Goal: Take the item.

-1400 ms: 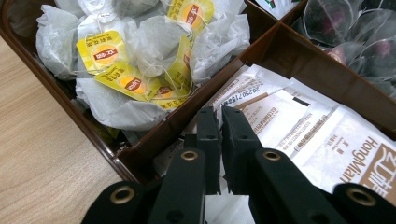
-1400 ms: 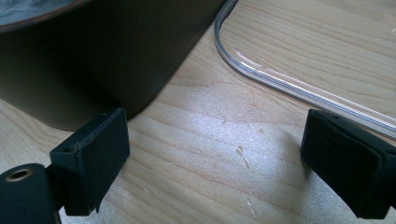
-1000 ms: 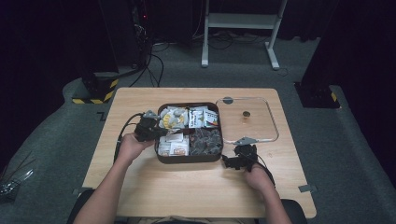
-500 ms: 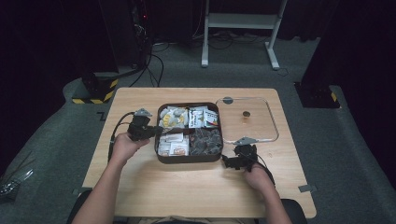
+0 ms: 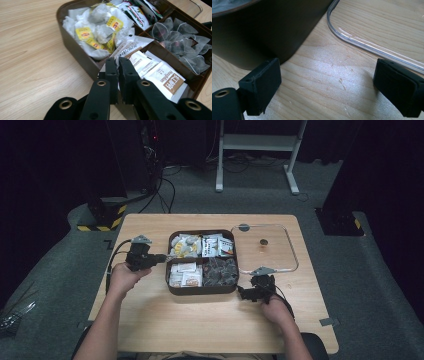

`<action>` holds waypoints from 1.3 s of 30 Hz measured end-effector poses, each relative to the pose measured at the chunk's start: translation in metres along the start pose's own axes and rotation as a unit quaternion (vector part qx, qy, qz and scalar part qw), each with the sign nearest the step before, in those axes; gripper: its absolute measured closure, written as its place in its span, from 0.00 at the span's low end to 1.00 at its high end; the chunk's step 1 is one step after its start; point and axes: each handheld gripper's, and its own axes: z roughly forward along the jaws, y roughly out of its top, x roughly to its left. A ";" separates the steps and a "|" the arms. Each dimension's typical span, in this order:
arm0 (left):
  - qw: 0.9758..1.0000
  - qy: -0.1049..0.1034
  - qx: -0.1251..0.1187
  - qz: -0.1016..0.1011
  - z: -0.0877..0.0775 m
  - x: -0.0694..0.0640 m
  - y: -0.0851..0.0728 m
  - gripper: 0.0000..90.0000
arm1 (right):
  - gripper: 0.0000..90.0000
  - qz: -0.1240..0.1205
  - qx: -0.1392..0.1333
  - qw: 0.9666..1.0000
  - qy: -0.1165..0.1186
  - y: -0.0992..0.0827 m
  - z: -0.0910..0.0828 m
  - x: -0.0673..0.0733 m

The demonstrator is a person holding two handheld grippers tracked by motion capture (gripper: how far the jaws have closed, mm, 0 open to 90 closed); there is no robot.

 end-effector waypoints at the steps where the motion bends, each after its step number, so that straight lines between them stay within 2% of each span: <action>1: 1.000 0.002 -0.002 -0.001 -0.002 0.002 -0.001 0.96 | 0.09 0.000 0.000 1.000 0.000 0.000 0.000 0.000; 8: 1.000 0.014 -0.007 -0.020 -0.013 0.014 -0.005 0.96 | 0.09 0.000 0.000 1.000 0.000 0.000 0.000 0.000; 21: 0.999 0.032 -0.007 -0.042 -0.020 0.031 -0.015 0.96 | 0.09 -0.002 0.000 1.000 0.002 0.001 0.001 -0.001; 29: 0.998 0.041 0.003 -0.050 -0.013 0.043 -0.022 0.96 | 0.09 -0.002 0.000 1.000 0.002 0.001 0.001 -0.001; 33: 0.997 0.044 0.015 -0.063 -0.007 0.050 -0.026 0.96 | 0.09 -0.002 0.000 1.000 0.002 0.001 0.001 -0.001; 36: 0.997 0.051 0.021 -0.059 -0.003 0.053 -0.028 0.96 | 0.09 -0.002 0.000 1.000 0.002 0.001 0.001 -0.001; 39: 0.996 0.055 0.029 -0.067 0.002 0.056 -0.030 0.96 | 0.09 -0.002 0.000 1.000 0.002 0.001 0.001 -0.001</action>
